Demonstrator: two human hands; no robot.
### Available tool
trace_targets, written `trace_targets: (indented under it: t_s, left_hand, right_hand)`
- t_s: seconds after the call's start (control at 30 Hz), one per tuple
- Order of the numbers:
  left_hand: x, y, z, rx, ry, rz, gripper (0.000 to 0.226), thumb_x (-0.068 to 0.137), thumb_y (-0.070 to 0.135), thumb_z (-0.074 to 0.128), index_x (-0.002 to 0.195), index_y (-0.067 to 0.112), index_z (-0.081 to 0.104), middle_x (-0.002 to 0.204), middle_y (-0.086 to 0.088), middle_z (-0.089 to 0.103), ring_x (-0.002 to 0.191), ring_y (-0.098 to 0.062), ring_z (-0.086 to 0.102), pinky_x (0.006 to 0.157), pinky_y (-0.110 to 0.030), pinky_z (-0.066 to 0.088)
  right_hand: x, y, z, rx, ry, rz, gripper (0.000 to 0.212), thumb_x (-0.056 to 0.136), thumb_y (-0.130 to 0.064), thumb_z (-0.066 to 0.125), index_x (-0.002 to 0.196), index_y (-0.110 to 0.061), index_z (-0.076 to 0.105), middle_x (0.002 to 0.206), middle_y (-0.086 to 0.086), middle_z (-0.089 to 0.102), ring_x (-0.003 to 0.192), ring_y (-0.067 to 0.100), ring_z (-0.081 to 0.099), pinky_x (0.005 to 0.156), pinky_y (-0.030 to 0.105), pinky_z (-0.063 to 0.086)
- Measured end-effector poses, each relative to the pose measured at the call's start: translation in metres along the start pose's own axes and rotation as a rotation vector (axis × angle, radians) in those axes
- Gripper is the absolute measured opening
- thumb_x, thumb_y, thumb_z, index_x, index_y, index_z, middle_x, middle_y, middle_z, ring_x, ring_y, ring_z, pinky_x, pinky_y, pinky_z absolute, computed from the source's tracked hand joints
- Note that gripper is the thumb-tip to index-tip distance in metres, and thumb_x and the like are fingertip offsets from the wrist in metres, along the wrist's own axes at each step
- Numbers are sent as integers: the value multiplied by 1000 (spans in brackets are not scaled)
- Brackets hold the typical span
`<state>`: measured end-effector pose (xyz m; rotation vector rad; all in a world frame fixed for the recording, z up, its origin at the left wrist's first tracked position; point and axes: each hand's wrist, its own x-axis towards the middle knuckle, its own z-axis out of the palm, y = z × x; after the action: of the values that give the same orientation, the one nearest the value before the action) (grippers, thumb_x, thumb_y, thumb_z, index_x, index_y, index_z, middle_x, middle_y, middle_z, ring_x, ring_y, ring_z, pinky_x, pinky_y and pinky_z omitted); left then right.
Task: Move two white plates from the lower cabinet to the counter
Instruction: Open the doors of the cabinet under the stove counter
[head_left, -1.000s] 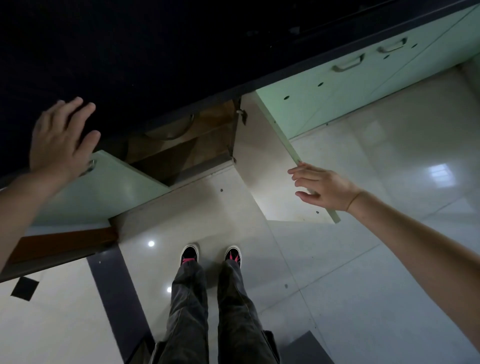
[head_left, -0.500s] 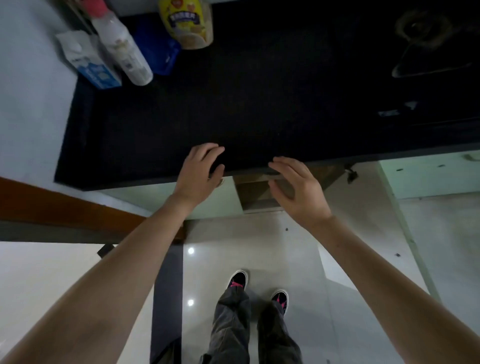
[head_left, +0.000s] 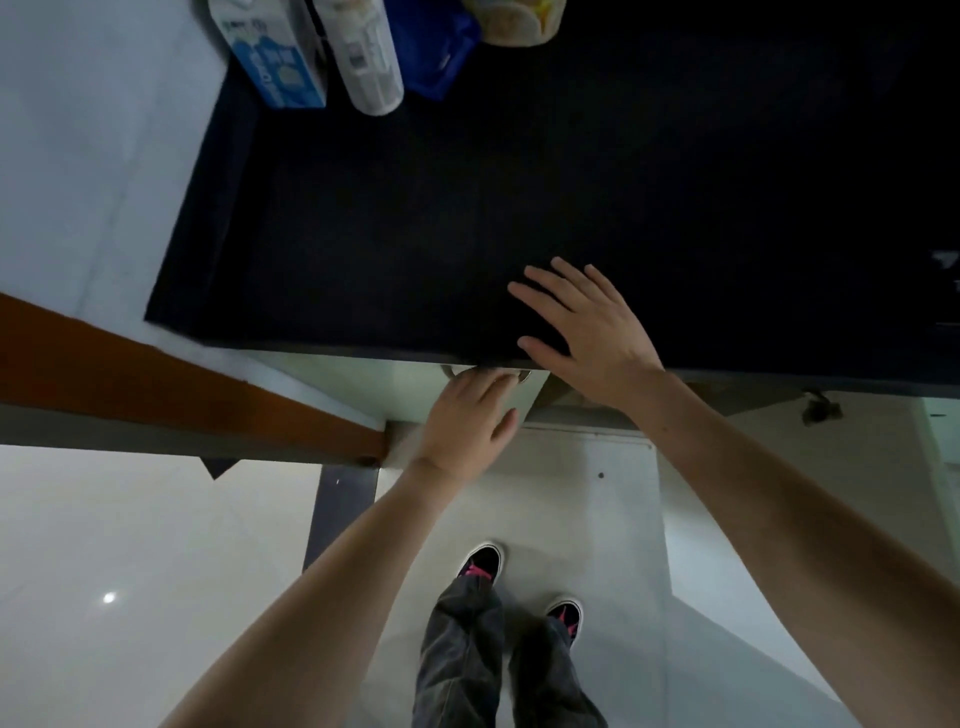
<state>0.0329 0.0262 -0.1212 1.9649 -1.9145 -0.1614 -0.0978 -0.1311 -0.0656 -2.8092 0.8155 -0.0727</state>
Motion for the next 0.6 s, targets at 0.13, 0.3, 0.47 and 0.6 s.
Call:
trace_targets:
  t_s: [0.13, 0.3, 0.47, 0.6]
  left_hand:
    - [9, 3, 10, -51, -58, -150, 28, 87, 30, 66, 101, 6, 69, 90, -9, 73, 84, -29, 68, 77, -37, 52]
    - [3, 14, 7, -197, 10, -376, 33, 88, 29, 69, 65, 5, 67, 58, -8, 65, 57, -29, 61, 61, -36, 47]
    - [-48, 21, -1, -254, -57, -367, 32, 91, 31, 66, 74, 5, 73, 70, -9, 72, 72, -29, 66, 71, -37, 51]
    - [-87, 23, -15, -264, -105, -315, 20, 87, 21, 71, 81, 3, 78, 83, -10, 78, 84, -30, 71, 83, -36, 53]
  right_hand:
    - [-1, 2, 4, 20, 46, 1, 61, 97, -56, 36, 151, -29, 34, 158, -3, 36, 150, 20, 21, 123, 42, 12]
    - [-1, 2, 2, 34, 52, -2, 61, 96, -58, 36, 151, -30, 35, 158, -3, 36, 150, 20, 22, 123, 41, 11]
    - [0, 1, 4, 21, 52, 1, 61, 97, -60, 33, 151, -33, 33, 158, -5, 35, 149, 20, 22, 122, 38, 8]
    - [2, 1, 4, -1, 32, 8, 61, 96, -61, 32, 151, -35, 30, 159, -6, 34, 150, 20, 20, 121, 37, 6]
